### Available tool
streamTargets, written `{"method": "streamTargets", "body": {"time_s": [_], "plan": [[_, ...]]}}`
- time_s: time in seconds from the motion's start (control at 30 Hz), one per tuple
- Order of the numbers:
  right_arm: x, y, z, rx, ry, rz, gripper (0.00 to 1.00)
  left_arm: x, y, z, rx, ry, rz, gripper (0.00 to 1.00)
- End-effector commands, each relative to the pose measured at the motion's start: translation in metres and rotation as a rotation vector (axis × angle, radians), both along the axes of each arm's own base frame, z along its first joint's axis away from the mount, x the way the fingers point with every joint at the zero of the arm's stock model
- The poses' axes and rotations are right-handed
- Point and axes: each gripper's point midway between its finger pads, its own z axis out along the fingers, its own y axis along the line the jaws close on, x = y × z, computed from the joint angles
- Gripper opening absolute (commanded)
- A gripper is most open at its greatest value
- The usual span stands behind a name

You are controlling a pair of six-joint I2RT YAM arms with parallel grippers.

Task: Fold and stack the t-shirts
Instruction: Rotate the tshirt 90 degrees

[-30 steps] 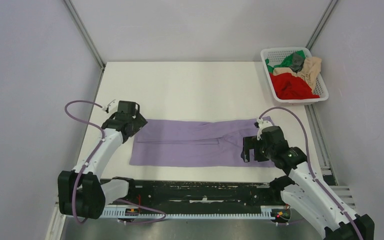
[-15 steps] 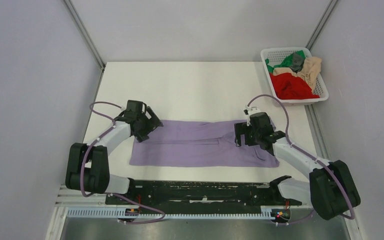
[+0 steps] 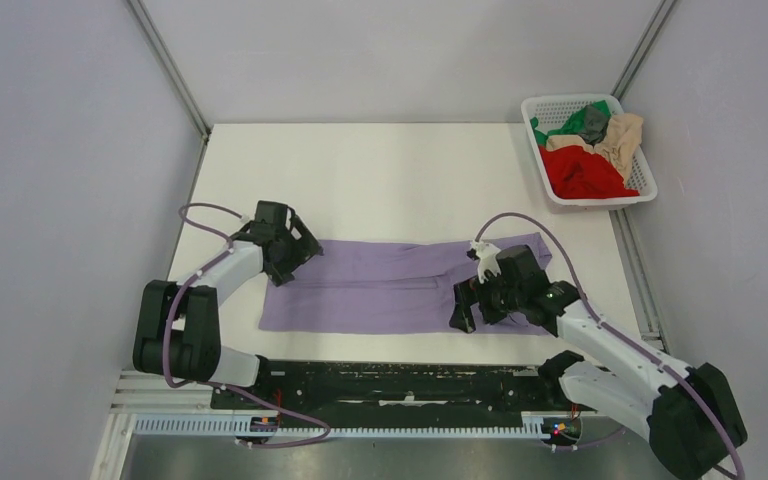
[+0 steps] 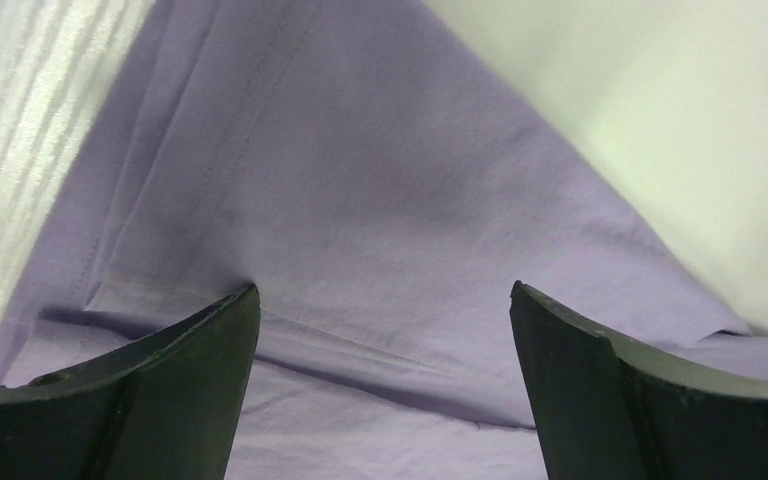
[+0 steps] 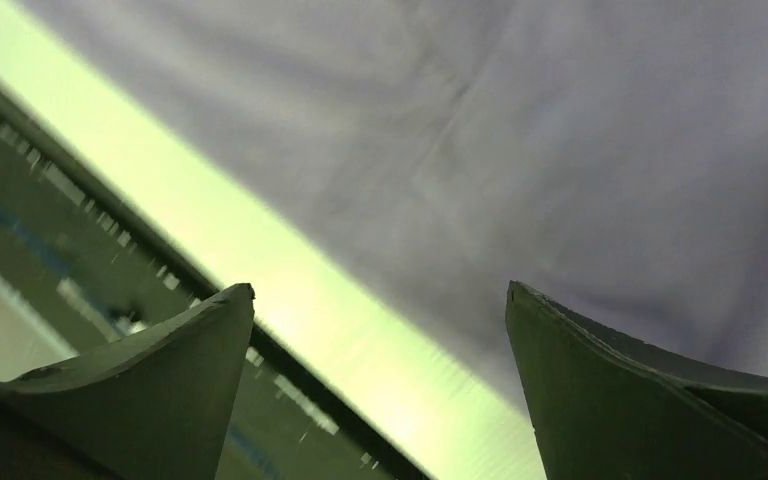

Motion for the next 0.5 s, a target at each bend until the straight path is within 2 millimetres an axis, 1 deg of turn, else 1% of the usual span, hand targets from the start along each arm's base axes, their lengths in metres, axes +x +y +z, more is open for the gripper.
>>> {"method": "streamTargets", "body": {"time_s": [0.0, 0.07, 0.13, 0.2, 0.23, 0.27, 0.33, 0.4, 0.47], "plan": [[-0.051, 0.002, 0.012, 0.025, 0.088, 0.121, 0.98, 0.011, 0.014, 0.014, 0.089, -0.039, -0.001, 1.0], [-0.046, -0.001, 0.022, 0.022, 0.041, 0.101, 0.98, 0.016, 0.014, 0.02, 0.088, -0.055, 0.0, 1.0], [-0.027, -0.009, 0.031, -0.004, -0.035, -0.002, 0.98, 0.022, 0.01, 0.028, 0.072, -0.077, -0.005, 1.0], [-0.004, -0.031, 0.032, -0.083, -0.102, -0.189, 0.98, 0.027, 0.0, 0.039, 0.033, -0.101, -0.033, 1.0], [0.002, -0.039, 0.031, -0.105, -0.112, -0.257, 0.98, 0.031, -0.004, 0.044, 0.029, -0.118, -0.048, 1.0], [0.012, -0.05, 0.029, -0.14, -0.13, -0.352, 0.98, 0.031, -0.014, 0.047, 0.01, -0.127, -0.085, 1.0], [0.025, -0.06, 0.024, -0.148, -0.146, -0.463, 0.98, 0.033, -0.031, 0.051, 0.009, -0.144, -0.146, 1.0], [0.033, -0.057, 0.015, -0.091, -0.125, -0.511, 0.98, 0.031, -0.049, 0.046, 0.0, -0.135, -0.211, 1.0], [0.032, -0.05, 0.0, -0.019, -0.059, -0.51, 0.98, 0.028, -0.059, 0.036, -0.016, -0.107, -0.247, 1.0]]}}
